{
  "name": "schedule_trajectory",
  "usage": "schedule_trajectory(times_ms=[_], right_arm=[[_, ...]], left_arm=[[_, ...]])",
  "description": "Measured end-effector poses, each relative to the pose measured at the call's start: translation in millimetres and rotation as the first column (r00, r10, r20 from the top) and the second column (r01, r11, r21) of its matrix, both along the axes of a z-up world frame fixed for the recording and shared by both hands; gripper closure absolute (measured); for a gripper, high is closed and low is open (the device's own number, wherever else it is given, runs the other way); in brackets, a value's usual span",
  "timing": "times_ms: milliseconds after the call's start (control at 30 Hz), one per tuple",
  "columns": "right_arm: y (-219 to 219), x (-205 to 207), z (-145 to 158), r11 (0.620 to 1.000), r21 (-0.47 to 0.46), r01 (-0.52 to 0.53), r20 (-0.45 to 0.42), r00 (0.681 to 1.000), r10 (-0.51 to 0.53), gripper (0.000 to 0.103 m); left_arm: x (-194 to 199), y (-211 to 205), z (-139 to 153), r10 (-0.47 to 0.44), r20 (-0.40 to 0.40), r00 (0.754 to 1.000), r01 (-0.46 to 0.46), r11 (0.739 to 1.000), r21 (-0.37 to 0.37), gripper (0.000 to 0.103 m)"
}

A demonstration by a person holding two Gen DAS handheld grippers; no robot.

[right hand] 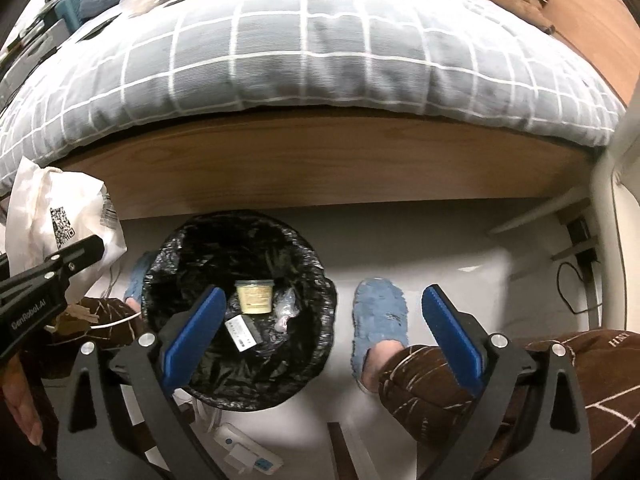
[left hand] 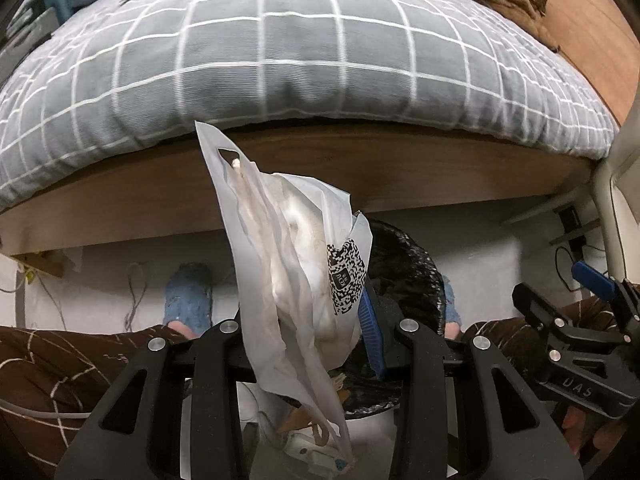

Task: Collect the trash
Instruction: 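Open the right tool to drop the plastic bag while the left tool drops the paper bag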

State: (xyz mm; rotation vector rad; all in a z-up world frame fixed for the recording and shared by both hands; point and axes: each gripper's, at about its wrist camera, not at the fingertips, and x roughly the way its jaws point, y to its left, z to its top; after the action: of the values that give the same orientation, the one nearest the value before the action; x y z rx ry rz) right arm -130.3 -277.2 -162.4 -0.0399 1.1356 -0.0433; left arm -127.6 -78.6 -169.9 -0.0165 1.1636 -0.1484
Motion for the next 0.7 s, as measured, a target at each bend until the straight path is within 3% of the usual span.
schedule_trajectory(times_ms=[433, 700], right_arm=[[-29.7, -8.0, 3.3, 0.998, 0.003, 0.063, 0.013, 0.998, -0.063, 0.008], [-31.1, -7.8, 7.0, 0.998, 0.017, 0.065, 0.026, 0.997, -0.066, 0.008]], left_arm=[[3.1, -33.6, 1.4, -0.044, -0.005, 0.999, 0.044, 0.999, 0.004, 0.064], [0.3, -34.7, 2.3, -0.041, 0.018, 0.999, 0.04, 0.998, 0.044, 0.033]])
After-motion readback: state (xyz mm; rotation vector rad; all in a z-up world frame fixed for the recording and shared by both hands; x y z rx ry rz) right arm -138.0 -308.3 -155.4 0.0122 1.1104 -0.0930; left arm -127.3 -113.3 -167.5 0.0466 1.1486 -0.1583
